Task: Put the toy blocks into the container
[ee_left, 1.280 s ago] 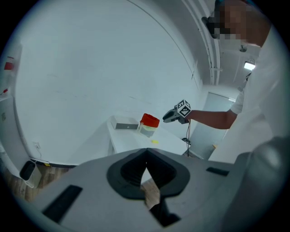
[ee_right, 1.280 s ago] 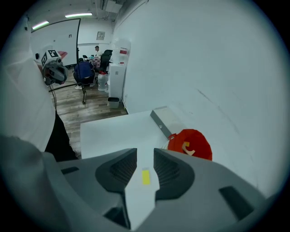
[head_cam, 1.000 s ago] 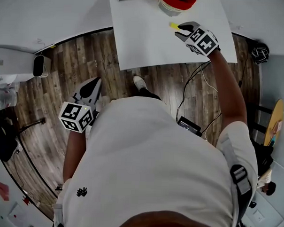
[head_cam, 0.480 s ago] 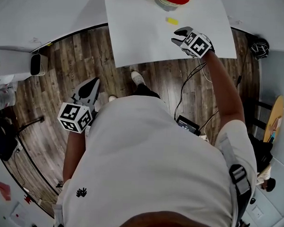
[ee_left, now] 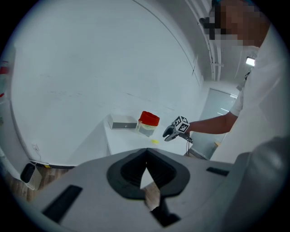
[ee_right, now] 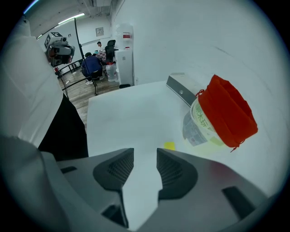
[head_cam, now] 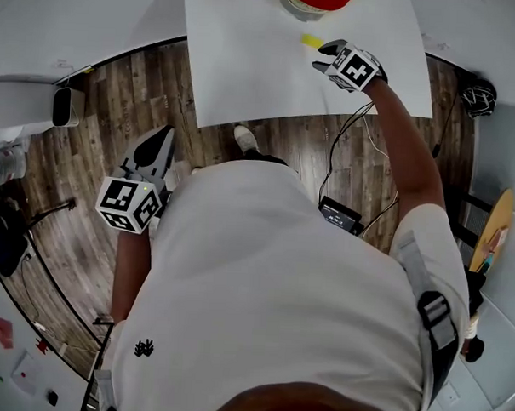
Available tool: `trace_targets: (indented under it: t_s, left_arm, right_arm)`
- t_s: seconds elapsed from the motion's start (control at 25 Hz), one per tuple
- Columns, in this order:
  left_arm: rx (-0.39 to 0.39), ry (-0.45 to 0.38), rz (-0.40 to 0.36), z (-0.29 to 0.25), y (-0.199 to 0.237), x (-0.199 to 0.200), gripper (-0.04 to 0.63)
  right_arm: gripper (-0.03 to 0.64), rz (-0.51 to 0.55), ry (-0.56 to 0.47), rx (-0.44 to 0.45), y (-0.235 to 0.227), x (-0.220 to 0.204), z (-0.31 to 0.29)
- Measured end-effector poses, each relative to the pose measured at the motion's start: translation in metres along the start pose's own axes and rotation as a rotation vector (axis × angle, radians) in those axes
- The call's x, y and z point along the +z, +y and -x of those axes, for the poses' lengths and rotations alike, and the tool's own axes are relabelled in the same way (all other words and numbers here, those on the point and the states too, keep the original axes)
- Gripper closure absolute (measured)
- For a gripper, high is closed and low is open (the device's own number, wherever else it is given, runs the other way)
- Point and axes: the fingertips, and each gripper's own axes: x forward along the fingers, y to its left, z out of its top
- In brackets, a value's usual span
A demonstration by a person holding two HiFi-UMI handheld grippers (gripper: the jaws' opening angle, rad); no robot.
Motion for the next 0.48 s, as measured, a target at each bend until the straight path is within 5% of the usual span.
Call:
trace_targets:
  t_s: [0.48]
  left_arm:
    - [0.098,0.008,0.034,-0.038,-0.014,0.013,0.589]
  right_arm:
    - [0.456,0.026,0.030,0.062,-0.056,-0.023,-0.050]
